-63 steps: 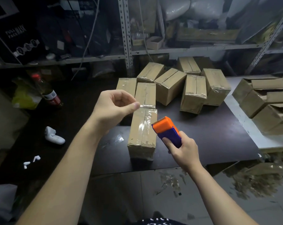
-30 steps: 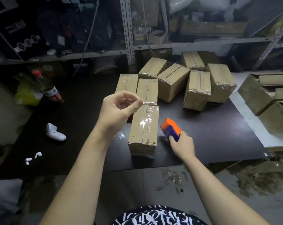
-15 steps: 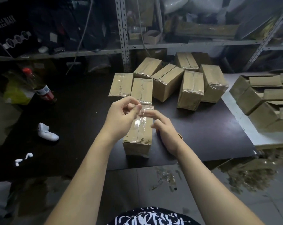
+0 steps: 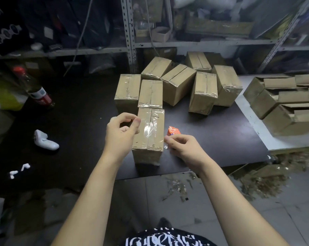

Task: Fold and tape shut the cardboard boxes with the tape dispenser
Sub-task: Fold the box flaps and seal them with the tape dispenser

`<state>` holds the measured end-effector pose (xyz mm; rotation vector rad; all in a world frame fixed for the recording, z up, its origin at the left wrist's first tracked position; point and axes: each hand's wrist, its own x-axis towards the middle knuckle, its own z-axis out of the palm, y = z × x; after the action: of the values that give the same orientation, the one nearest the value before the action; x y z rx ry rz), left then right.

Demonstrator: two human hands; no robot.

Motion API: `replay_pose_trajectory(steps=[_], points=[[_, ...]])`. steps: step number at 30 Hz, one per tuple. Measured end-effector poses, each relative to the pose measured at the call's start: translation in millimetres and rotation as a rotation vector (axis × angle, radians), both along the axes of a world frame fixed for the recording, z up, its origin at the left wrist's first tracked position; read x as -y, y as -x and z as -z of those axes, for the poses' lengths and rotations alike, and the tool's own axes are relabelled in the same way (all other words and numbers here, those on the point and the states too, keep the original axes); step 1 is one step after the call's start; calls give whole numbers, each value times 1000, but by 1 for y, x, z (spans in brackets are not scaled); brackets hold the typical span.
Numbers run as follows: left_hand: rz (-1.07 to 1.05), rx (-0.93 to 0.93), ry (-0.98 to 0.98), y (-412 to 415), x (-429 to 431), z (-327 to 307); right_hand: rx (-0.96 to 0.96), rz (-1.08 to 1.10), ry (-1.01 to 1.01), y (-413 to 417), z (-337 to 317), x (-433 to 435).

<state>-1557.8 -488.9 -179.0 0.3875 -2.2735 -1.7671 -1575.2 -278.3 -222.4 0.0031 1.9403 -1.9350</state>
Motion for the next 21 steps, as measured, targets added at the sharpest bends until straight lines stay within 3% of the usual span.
replay_pose_trajectory(steps=[8,14,21], points=[[-250,172,-220,-10,-6,31,232,41,-134,-6,14,-2],[-404,215,-54,-7,-1,56,198,173,-251,-4,23,9],[-385,296,-193,-7,1,57,153,146,-280,-2,29,14]])
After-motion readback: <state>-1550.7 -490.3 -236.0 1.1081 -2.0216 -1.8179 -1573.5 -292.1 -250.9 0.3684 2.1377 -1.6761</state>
